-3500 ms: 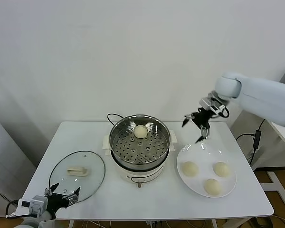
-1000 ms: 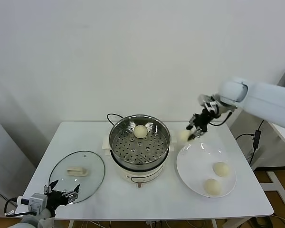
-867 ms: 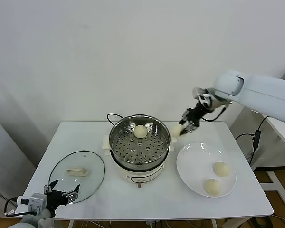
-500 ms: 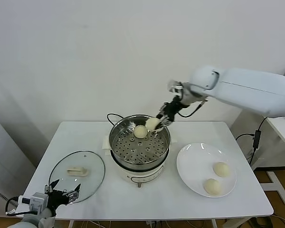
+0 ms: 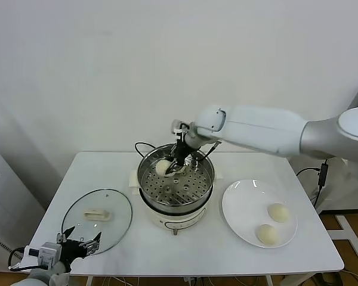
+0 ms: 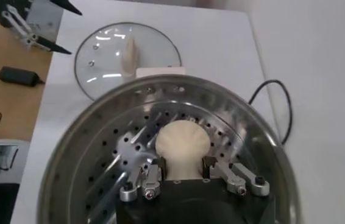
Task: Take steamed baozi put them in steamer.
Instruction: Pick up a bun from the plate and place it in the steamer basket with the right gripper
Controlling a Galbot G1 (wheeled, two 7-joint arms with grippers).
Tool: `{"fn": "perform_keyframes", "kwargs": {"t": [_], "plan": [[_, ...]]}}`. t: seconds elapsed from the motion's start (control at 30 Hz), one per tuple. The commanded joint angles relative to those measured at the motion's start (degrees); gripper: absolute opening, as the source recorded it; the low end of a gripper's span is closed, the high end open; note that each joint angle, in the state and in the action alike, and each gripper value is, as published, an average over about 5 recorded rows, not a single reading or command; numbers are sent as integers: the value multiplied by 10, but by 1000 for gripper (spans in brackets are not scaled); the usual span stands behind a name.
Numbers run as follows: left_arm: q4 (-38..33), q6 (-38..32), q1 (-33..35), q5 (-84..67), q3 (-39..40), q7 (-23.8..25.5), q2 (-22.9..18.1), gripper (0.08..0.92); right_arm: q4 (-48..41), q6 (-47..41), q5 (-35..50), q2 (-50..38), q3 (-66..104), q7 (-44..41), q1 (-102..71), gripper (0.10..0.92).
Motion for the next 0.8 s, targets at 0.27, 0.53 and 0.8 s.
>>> {"fn": "perform_keyframes", "kwargs": {"t": [0.27,0.53,0.8], "plan": [[0,0,-1,-2,0,0,1,823,-26,-22,-12,36,15,42,-63,447],[0,-1,-1,-4,-1,0,2,823,-6,-20,-5,2,19,27,-27,681],[-6,0,-2,-8,-6,-1,2,823,44,24,-21,-141,-40,-116,129,819]]}}
